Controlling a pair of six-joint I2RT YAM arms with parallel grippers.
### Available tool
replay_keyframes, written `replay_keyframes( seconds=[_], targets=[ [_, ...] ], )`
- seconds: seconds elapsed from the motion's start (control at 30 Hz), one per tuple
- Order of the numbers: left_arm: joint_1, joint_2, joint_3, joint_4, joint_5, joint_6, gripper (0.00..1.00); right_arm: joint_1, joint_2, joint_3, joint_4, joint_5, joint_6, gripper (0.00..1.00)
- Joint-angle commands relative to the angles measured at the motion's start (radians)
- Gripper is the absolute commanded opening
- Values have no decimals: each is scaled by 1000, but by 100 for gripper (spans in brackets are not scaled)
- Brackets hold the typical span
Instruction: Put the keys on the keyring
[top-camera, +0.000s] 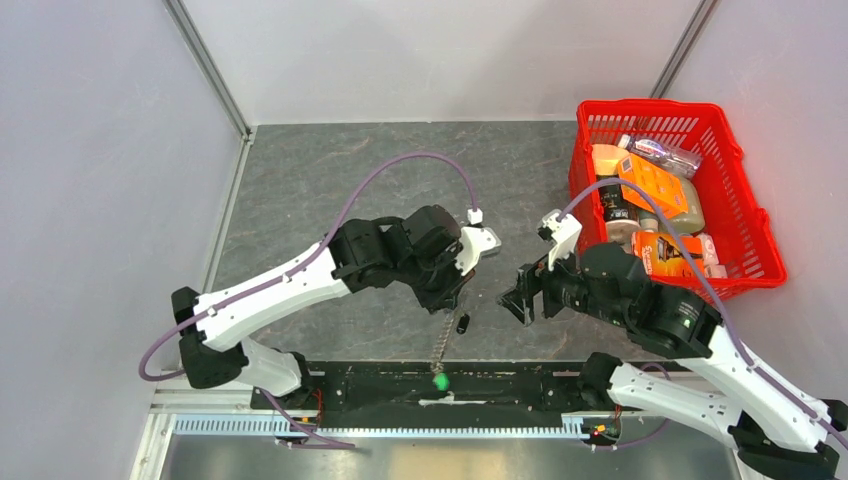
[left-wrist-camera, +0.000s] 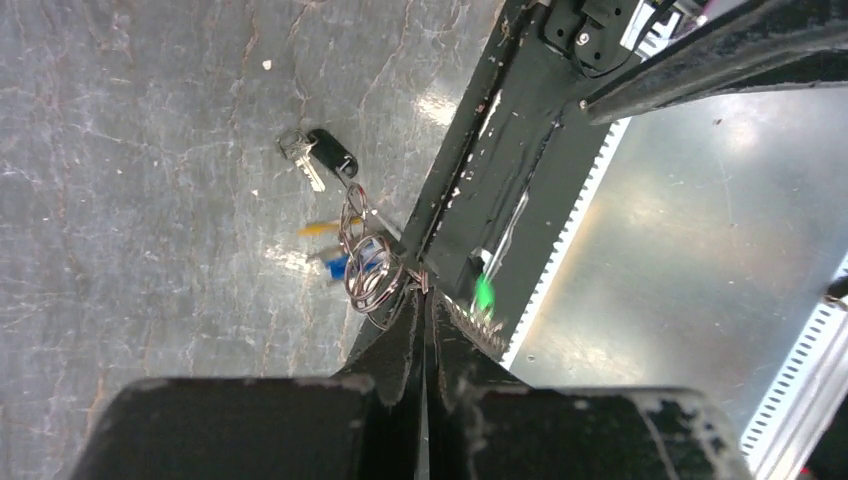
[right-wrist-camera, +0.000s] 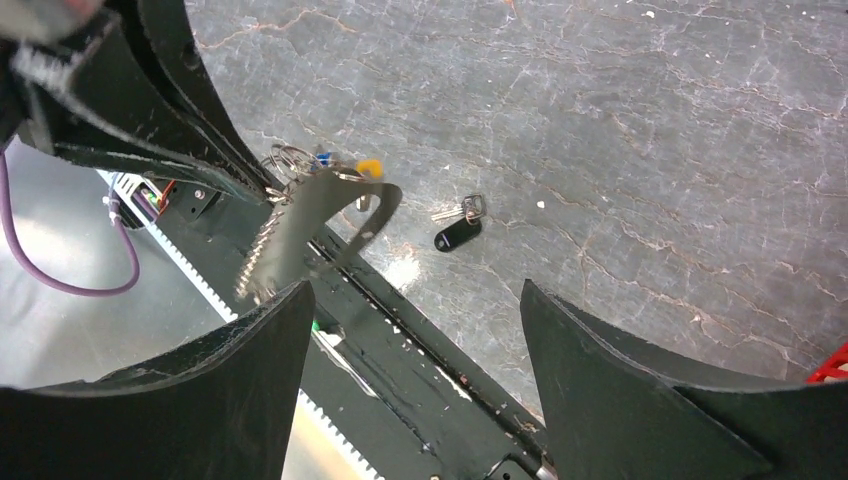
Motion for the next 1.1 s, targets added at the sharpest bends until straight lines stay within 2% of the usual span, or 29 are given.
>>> replay_keyframes(
  seconds=[0.0, 0.03, 0.1, 0.13, 0.17, 0.2, 0.23, 0.27, 0.3, 0.33, 0.37, 0.43, 0.47, 0.5, 0.53, 0.57, 0.6, 0.63, 0.67, 0.7, 0.73, 0.77, 0.8, 0.83, 0.87, 0.93, 1.0, 1.07],
  targets=[
    [17, -28, 25, 90, 114, -88, 2, 1, -36, -29, 11, 33, 11, 83],
    [-29, -6, 54, 91, 106, -89, 2, 1, -45, -40, 13, 41, 12, 83],
    [-27, 34, 153, -106, -238, -53, 2, 1, -58, -53, 3, 87, 18, 83],
    [45, 2, 117, -87, -248, -66, 2, 1, -61, -57, 0, 96, 17, 83],
    [131, -43, 73, -9, -84, -100, 2, 1, -70, -67, 7, 90, 13, 83],
    [109, -58, 39, 84, -13, -131, 2, 1, -77, -80, 17, 95, 15, 83],
    [-4, -22, 51, 102, -42, -135, 2, 1, -85, -91, 26, 103, 16, 83],
    [-86, 67, 132, 33, -104, -118, 2, 1, -88, -100, 32, 106, 15, 83],
    [-116, 136, 218, -95, -214, -91, 2, 1, -88, -103, 34, 117, 11, 83],
    [-96, 146, 244, -149, -369, -72, 2, 1, -85, -103, 35, 130, 13, 83],
    [-15, 110, 232, -143, -392, -43, 2, 1, -82, -106, 36, 136, 13, 83],
    [296, 23, 192, -41, -197, -56, 2, 1, -75, -117, 47, 144, 20, 83],
    [315, 7, 187, 16, -146, -75, 2, 0, -72, -124, 54, 126, 22, 83],
    [223, 23, 186, 56, -89, -96, 2, 1, -69, -130, 60, 104, 20, 83],
    [119, 93, 210, 67, -105, -107, 2, 1, -70, -137, 68, 80, 20, 83],
    [10, 166, 251, 27, -129, -101, 2, 1, -72, -149, 79, 79, 21, 83],
    [-24, 237, 309, -66, -151, -82, 2, 2, -75, -155, 85, 84, 21, 83],
    [-6, 269, 326, -130, -233, -65, 2, 1, -76, -153, 79, 94, 19, 83],
    [61, 224, 284, -119, -274, -55, 2, 1, -79, -149, 72, 101, 18, 83],
    [195, 160, 210, -46, -177, -64, 2, 1, -83, -148, 66, 105, 17, 83],
    [273, 99, 168, 14, -96, -97, 2, 1, -91, -148, 66, 99, 12, 83],
    [242, 78, 162, 53, -79, -100, 2, 1, -96, -148, 67, 95, 10, 83],
    [156, 99, 183, 53, -90, -98, 2, 1, -103, -151, 67, 91, 9, 83],
    [66, 155, 242, 7, -107, -88, 2, 1, -106, -156, 76, 93, 7, 84],
    [27, 195, 284, -63, -142, -83, 2, 1, -106, -160, 82, 95, 8, 84],
    [82, 165, 247, -55, -200, -70, 2, 0, -93, -152, 81, 91, 10, 84],
    [147, 101, 190, 0, -101, -80, 2, 1, -87, -151, 85, 74, 10, 84],
    [131, 84, 183, -2, -78, -79, 2, 1, -91, -153, 85, 72, 11, 84]
  ],
)
